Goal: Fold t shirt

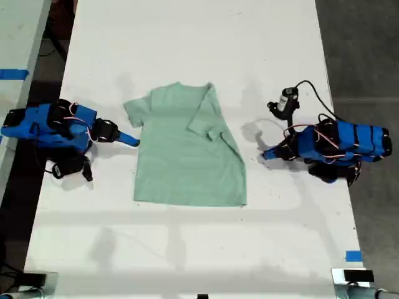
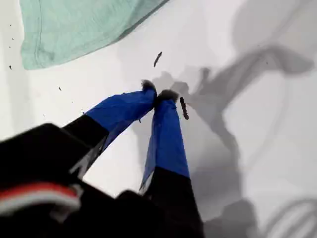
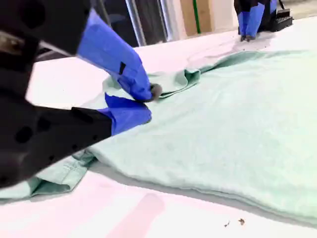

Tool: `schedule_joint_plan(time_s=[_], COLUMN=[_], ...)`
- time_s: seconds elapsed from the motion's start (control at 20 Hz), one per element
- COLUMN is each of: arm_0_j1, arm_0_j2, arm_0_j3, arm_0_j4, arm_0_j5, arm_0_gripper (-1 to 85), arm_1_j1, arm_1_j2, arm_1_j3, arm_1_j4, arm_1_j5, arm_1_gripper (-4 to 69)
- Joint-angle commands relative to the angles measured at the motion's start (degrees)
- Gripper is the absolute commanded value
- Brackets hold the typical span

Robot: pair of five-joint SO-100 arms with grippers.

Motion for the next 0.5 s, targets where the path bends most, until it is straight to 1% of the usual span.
schedule_joint_plan(time_s=[0.0,0.05,0.15,0.2,0.35,0.45], arm_0_j1=[2.64,1.67,-1.41,-3.08,-8.44,-14.94], arm_0_j2=[0.79,-0.53,-6.86,-10.99,-21.36,-32.61], arm_0_j3=[-0.53,-4.48,-11.95,-15.12,-25.84,-35.6], arm_0_j4=[-5.01,-1.41,5.71,8.09,10.99,15.21], arm_0_j5=[-17.84,-21.01,-22.59,-22.41,-18.72,-14.24], arm_0_gripper=[-0.4,-0.4,-0.4,-0.4,-0.4,1.8], arm_1_j1=[-0.35,-0.35,-0.35,-0.35,-0.35,-0.35], arm_1_j2=[0.79,0.79,0.79,0.79,0.79,0.79], arm_1_j3=[2.81,2.81,2.81,2.81,2.81,2.81], arm_1_j4=[0.09,0.09,0.09,0.09,0.09,0.09], arm_1_j5=[-0.97,-0.97,-0.97,-0.97,-0.97,-0.97], arm_1_gripper=[3.1,3.1,3.1,3.1,3.1,3.1])
